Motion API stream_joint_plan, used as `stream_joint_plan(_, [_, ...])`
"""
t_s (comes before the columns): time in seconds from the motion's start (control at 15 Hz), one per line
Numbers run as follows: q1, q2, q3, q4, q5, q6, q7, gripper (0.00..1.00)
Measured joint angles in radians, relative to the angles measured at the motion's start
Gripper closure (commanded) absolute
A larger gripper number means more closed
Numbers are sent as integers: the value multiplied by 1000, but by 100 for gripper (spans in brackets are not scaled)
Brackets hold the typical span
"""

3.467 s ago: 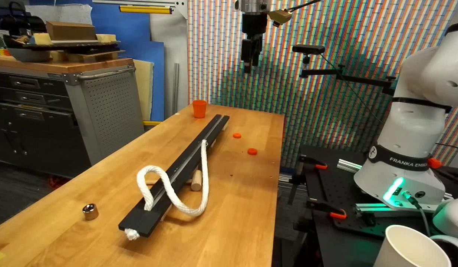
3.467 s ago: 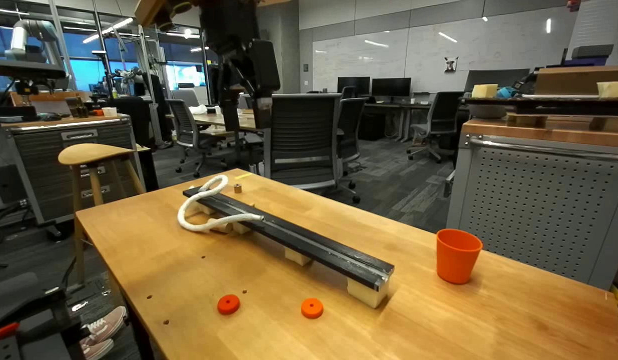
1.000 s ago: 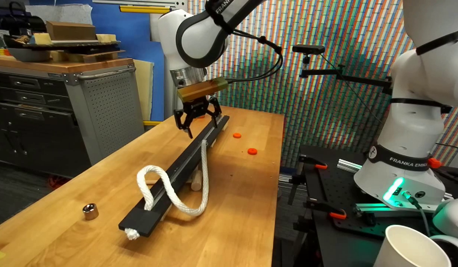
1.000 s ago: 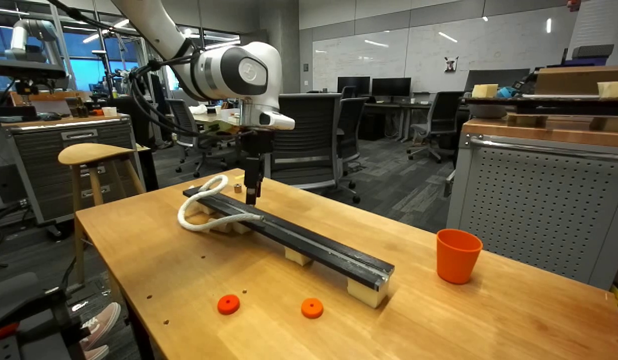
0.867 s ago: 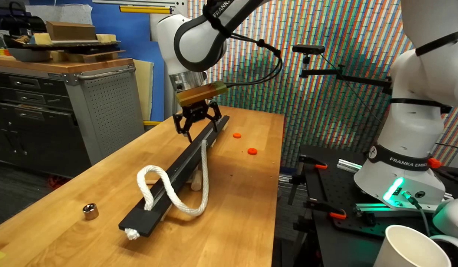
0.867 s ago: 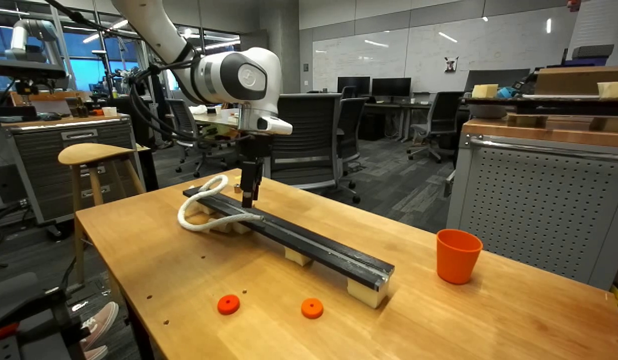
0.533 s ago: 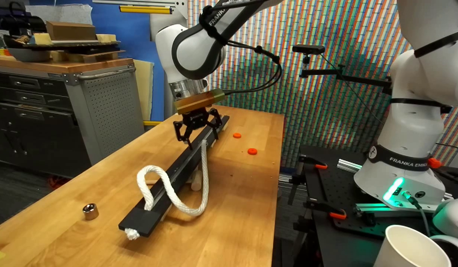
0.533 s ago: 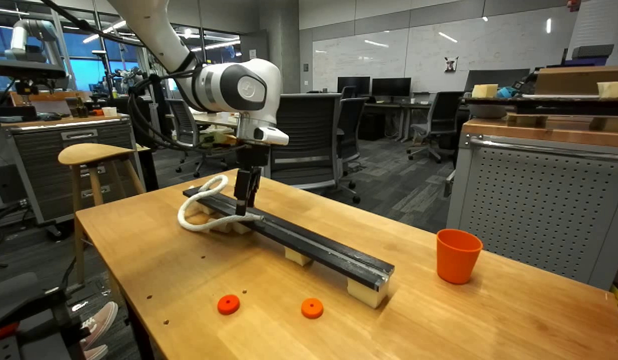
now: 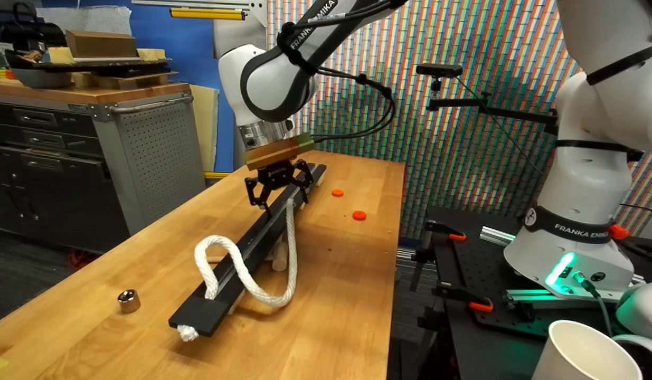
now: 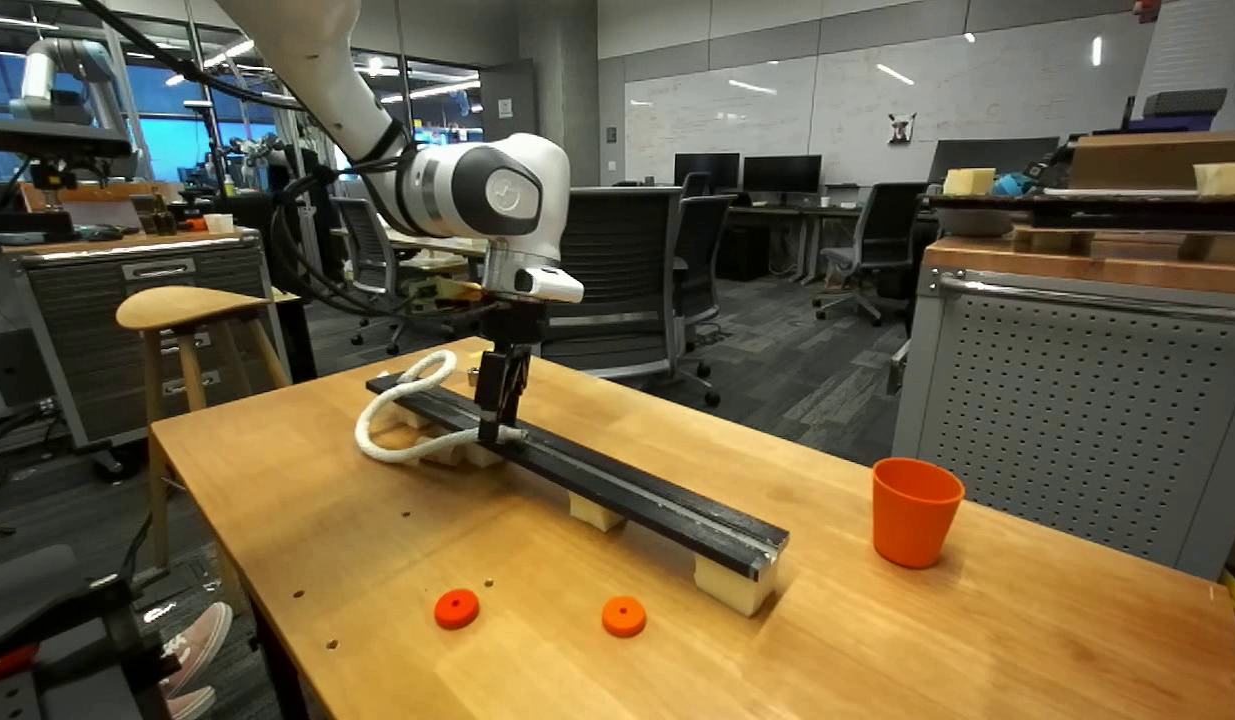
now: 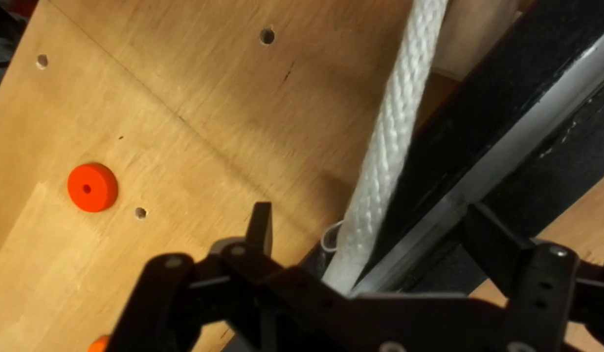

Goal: Pick up the rope and arrange it on the board

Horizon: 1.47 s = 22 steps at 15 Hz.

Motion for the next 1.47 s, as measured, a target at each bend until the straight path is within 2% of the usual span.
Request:
stream_joint_plan(0.2, [0, 7, 0, 18, 1, 0, 2, 52])
stream_joint_plan(0.53, [0, 10, -5, 38, 3, 0, 11, 89])
stream_joint_plan(0.67, [0, 10, -11, 38, 3, 0, 13, 100])
stream_joint_plan(1.2, [0, 8, -28, 39, 3, 0, 22, 98])
stream_joint_plan(1.47, [-10, -10, -67, 49, 2, 0, 21, 98])
